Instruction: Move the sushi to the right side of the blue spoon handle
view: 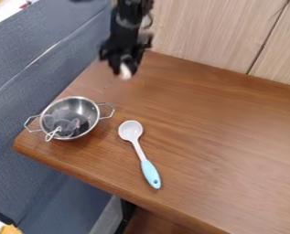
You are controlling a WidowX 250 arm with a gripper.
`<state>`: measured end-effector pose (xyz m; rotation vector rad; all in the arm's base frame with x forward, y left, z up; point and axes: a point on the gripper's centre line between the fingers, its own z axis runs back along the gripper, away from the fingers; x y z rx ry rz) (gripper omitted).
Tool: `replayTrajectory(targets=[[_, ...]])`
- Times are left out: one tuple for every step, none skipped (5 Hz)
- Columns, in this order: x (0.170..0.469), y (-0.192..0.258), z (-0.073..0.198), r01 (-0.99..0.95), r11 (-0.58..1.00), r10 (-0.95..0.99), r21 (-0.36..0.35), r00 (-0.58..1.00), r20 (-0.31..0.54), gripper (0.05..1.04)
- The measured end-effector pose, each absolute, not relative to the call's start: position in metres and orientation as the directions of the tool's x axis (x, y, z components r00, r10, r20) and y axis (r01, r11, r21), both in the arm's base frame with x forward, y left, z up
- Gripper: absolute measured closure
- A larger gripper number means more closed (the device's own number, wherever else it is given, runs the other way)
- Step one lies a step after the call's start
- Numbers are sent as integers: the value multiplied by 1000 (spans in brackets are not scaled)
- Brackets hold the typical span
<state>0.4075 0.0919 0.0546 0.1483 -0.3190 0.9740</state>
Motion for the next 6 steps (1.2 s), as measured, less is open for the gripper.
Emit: replayTrajectory(targets=[[411, 57, 81, -787, 616, 740, -46, 557, 377, 551], [398, 6, 69, -703, 711, 658, -1, 665, 353, 552], [381, -31, 71, -618, 786, 584, -15, 736, 343, 552], [359, -50, 56, -553, 833, 518, 18, 791, 326, 552], [335, -67, 41, -469, 881, 430, 62, 848, 310, 552], [327, -64, 30, -439, 894, 393, 89, 865, 313, 552]])
